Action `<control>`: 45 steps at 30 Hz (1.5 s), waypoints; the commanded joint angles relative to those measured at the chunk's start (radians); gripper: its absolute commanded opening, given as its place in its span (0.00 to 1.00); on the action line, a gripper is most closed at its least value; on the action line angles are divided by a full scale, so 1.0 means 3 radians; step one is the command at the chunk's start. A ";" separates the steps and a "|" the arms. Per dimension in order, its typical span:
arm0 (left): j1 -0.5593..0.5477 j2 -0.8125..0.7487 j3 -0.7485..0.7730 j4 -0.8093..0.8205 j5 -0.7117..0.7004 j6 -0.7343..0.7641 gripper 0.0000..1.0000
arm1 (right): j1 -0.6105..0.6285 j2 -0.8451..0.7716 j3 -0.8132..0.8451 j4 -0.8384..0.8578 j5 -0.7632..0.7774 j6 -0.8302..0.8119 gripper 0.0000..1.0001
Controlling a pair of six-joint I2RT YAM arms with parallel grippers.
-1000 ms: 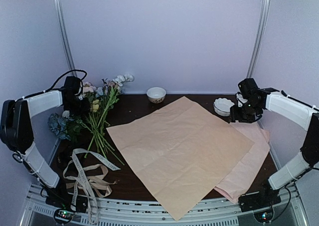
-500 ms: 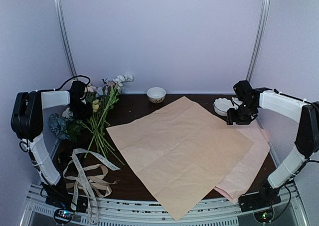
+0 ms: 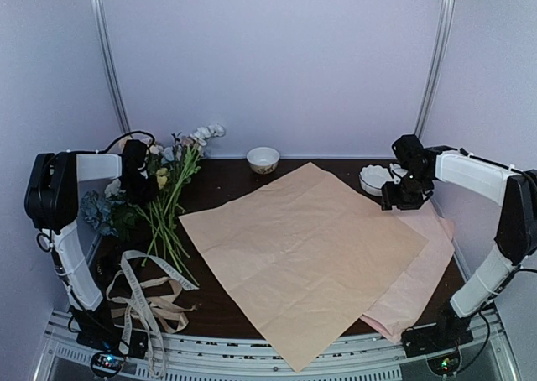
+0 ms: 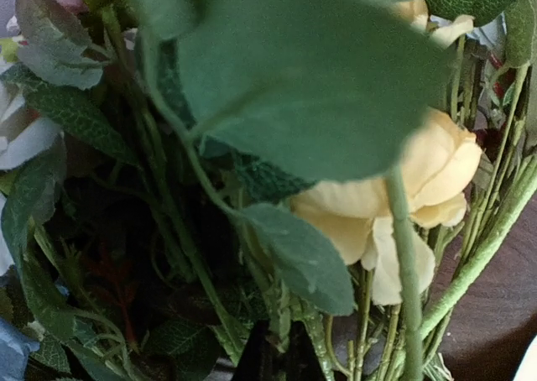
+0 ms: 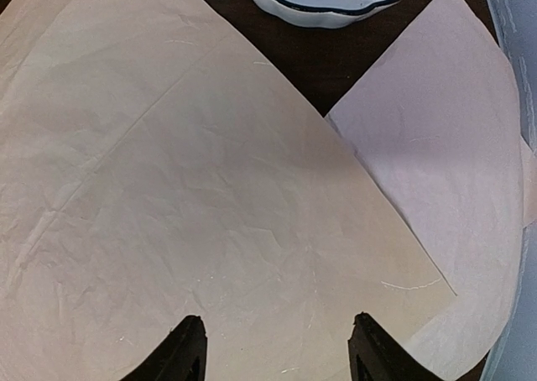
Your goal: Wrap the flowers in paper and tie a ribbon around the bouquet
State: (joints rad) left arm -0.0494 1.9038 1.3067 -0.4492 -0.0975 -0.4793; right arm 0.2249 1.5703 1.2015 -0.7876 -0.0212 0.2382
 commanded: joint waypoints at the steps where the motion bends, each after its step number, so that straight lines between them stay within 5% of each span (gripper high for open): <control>1: 0.0017 -0.0244 0.0006 0.0100 -0.0083 -0.0013 0.00 | 0.0018 0.0012 0.0125 -0.0059 0.0025 -0.0012 0.59; 17: -0.0011 -0.1605 -0.0672 0.0816 -0.0549 0.0360 0.00 | 0.0027 -0.0043 0.0218 -0.0138 -0.0019 -0.0028 0.59; 21: -0.0412 -0.2275 -0.0959 0.1526 -0.0116 0.0756 0.00 | 0.0138 -0.0228 0.0215 0.0095 -0.0361 -0.0139 0.59; 25: -0.0891 -0.2489 -0.0947 0.2109 0.0868 0.0434 0.00 | 0.0640 -0.0456 0.0321 0.0610 -0.0869 -0.0356 0.58; 32: -0.1901 -0.2044 -0.0725 0.3305 0.1656 -0.0026 0.00 | 0.1615 -0.0243 0.0566 0.2245 -0.2142 0.0109 0.60; 39: -0.2359 -0.1601 -0.0539 0.3901 0.1946 -0.0346 0.00 | 0.1955 0.0072 0.0712 0.3232 -0.2234 0.0620 0.65; 42: -0.2435 -0.1551 -0.0520 0.3910 0.1952 -0.0356 0.00 | 0.1963 0.0130 0.0684 0.3329 -0.2191 0.0743 0.56; 45: -0.2467 -0.1543 -0.0549 0.3918 0.1928 -0.0371 0.00 | 0.1961 0.0148 0.0674 0.3338 -0.2156 0.0804 0.30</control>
State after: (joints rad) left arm -0.7788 1.4441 1.1069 0.6033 0.4534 -0.5606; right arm 0.8116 1.6108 1.3884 0.1268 -0.6666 0.4179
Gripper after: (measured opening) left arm 0.042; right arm 0.448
